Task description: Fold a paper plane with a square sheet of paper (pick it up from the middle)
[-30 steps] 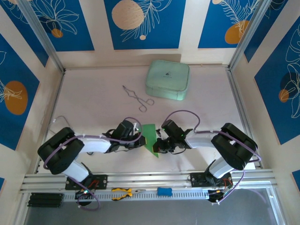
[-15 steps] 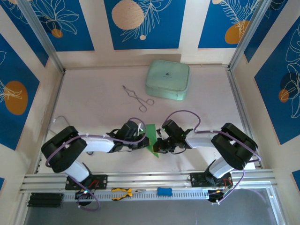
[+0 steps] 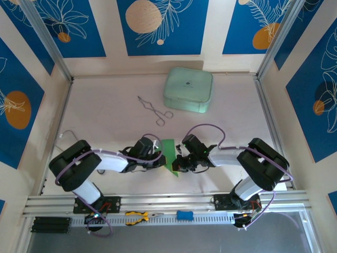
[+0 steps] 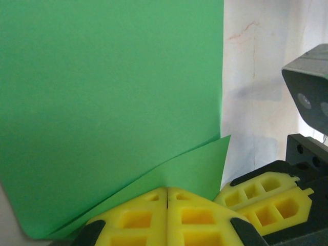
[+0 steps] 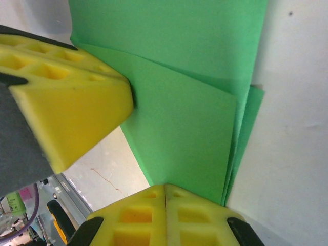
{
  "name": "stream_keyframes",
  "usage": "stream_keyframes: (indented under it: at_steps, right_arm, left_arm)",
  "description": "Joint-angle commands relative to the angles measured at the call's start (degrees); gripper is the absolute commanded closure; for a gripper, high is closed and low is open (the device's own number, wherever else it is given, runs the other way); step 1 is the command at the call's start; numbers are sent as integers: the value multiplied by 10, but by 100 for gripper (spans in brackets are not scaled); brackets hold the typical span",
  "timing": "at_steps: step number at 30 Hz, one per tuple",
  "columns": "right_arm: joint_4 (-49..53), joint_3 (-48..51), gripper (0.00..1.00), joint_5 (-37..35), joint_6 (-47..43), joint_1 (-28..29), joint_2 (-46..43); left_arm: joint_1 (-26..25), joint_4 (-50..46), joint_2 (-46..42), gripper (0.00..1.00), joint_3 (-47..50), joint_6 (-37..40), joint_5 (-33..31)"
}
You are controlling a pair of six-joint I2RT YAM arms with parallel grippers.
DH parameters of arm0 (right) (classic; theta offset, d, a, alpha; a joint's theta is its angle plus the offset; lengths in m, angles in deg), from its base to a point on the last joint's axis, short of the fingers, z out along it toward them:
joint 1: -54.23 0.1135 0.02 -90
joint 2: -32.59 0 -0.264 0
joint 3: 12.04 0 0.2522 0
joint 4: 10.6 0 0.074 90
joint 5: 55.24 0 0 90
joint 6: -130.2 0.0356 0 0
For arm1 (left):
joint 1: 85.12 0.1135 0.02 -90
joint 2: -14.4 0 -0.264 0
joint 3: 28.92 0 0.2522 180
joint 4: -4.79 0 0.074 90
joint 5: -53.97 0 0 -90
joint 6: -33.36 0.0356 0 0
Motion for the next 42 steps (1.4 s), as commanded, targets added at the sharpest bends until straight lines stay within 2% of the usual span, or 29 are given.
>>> stream_keyframes:
  at_steps: [1, 8, 15, 24, 28, 35, 42]
  right_arm:
    - [67, 19, 98, -29, -2, -4, 23]
    - [65, 22, 98, -28, -2, -5, 24]
    - [61, 22, 98, -27, -2, -6, 27]
    - [55, 22, 98, -22, -3, -6, 26]
    - [53, 24, 98, -24, -1, -6, 24]
    - [52, 25, 98, -23, 0, -7, 24]
    - [43, 28, 98, -20, -2, -7, 10]
  left_arm:
    - [33, -63, 6, 100, 2, 33, -49]
    - [76, -59, -2, 100, 14, 44, -34]
    - [108, -94, -28, 100, 16, 66, -28]
    - [103, -139, -119, 99, -6, 60, -23]
    - [81, -118, -138, 98, 2, 45, -16]
    - [28, -46, -74, 98, -12, 45, 16]
    - [26, -39, -7, 100, -1, 30, -13]
